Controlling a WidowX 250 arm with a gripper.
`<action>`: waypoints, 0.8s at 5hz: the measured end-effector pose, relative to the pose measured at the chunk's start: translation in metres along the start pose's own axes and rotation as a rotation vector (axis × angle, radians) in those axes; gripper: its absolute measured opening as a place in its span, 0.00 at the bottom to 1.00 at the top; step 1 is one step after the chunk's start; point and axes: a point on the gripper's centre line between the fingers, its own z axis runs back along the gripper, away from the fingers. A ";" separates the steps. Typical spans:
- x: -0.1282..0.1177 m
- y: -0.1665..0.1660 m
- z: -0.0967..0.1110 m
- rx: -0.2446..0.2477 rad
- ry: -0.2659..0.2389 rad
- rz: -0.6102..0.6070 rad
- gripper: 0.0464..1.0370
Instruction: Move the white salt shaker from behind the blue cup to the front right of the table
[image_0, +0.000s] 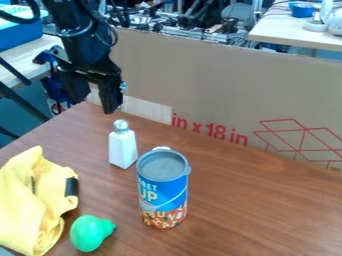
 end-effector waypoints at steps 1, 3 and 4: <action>0.005 0.009 -0.013 0.016 -0.018 0.024 0.96; 0.026 0.027 -0.059 -0.011 0.090 0.025 0.96; 0.039 0.031 -0.075 -0.041 0.147 0.036 0.96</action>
